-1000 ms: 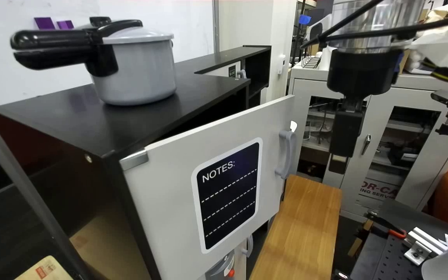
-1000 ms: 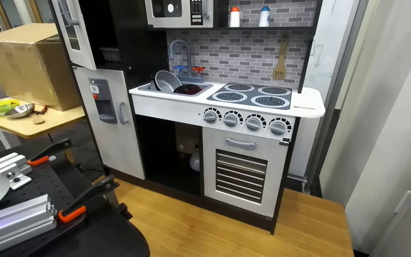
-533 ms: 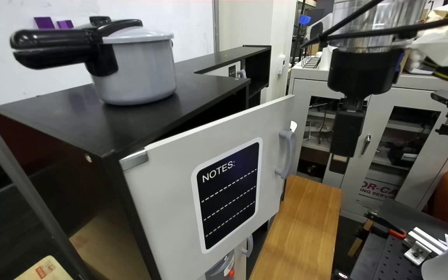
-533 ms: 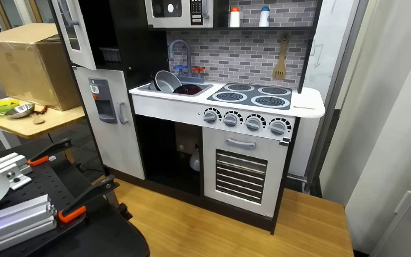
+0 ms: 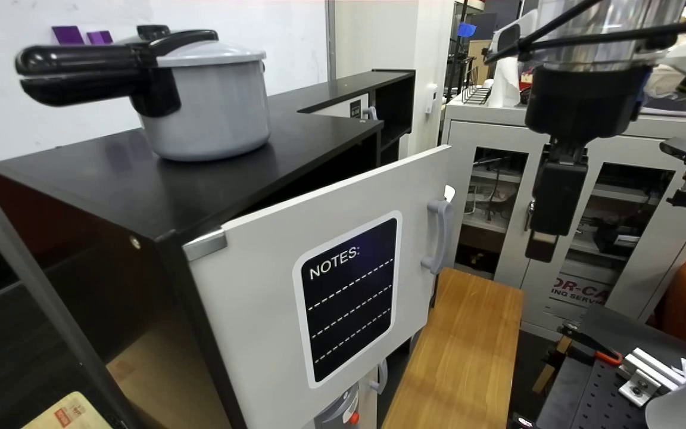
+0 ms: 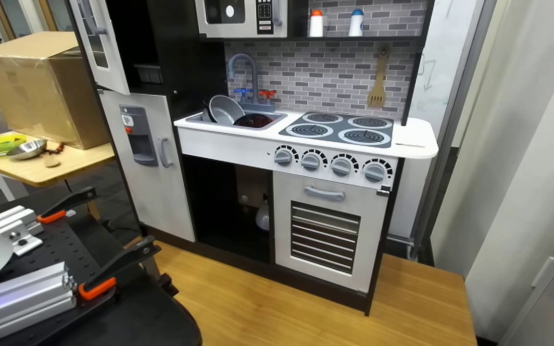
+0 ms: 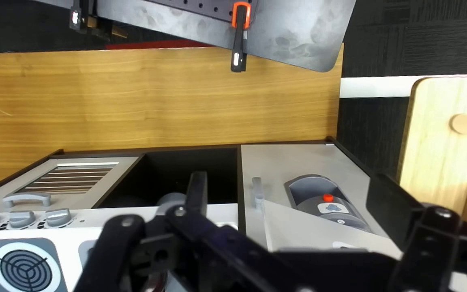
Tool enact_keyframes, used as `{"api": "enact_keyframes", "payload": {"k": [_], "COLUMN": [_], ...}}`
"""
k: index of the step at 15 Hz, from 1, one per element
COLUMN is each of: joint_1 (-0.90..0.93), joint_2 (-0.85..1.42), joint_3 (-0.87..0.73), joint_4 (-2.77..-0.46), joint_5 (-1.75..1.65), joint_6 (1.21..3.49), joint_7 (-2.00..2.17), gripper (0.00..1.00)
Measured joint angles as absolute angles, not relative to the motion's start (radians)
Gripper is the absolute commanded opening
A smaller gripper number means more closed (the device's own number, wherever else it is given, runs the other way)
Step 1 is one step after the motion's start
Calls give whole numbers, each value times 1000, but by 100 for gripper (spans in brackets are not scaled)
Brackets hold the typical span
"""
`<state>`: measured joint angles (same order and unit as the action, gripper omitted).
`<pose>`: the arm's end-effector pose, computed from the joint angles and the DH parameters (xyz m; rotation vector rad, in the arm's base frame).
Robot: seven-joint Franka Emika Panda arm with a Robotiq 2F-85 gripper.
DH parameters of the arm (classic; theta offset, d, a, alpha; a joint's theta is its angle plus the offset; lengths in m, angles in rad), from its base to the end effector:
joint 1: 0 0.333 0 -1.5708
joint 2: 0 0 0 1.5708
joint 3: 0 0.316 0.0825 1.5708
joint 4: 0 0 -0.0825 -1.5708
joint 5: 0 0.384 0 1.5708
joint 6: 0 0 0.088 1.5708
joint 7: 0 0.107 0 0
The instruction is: Close the open cabinet door
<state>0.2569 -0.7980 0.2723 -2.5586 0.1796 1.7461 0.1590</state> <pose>0.2614 0.1811 0.5022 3.0910 0.3934 -0.0360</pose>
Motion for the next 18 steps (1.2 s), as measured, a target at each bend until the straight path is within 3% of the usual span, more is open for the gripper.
{"api": "enact_keyframes", "payload": {"k": [18], "joint_1": [257], "joint_2": [-909], "joint_3": [262], "joint_4": [-2603], "joint_5": [184], "joint_6": [1666], "joint_7": [158], "gripper": [100]}}
